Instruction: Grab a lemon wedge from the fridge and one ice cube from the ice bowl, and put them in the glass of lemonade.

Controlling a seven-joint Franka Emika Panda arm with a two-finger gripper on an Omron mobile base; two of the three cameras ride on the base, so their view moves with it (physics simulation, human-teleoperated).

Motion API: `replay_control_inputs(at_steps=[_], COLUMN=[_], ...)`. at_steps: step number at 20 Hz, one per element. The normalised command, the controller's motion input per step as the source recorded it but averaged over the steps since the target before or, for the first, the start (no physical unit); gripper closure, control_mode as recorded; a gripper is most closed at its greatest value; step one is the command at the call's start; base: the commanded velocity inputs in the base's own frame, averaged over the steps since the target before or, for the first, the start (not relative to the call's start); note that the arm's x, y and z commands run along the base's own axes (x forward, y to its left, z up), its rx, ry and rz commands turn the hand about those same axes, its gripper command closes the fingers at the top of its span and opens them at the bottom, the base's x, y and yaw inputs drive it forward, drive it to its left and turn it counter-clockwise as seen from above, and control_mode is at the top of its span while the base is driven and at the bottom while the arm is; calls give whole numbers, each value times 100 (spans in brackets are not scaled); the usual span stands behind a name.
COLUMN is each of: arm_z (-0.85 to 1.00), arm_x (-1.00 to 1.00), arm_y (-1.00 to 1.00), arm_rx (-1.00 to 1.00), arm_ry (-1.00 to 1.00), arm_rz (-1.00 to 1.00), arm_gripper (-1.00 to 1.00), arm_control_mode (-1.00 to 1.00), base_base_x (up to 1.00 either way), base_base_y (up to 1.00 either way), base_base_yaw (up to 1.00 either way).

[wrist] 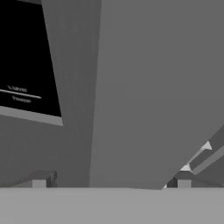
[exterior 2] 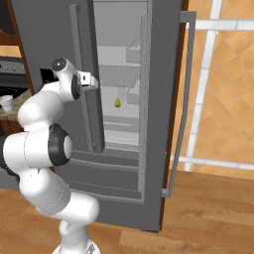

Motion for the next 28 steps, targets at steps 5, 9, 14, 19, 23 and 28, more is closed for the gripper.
replay_control_inputs(at_steps=[5, 9, 14, 19, 23, 28], arm_z=[-11, -9, -9, -6, 0, 0], arm_x=[18, 18, 8, 0, -23, -40], arm_y=[15, 17, 15, 42, 77, 79], arm_rx=[0, 0, 0, 0, 0, 0], arm_ry=[-3, -1, 0, 0, -5, -3], arm_rz=[-1, -2, -1, 0, 0, 0], arm_gripper=[-100, 100, 100, 100, 100, 100], arm_control_mode=[-100, -100, -100, -100, -100, -100], base_base_x=[0, 0, 0, 0, 0, 0], base_base_y=[0, 0, 0, 0, 0, 0], base_base_yaw=[0, 0, 0, 0, 0, 0])
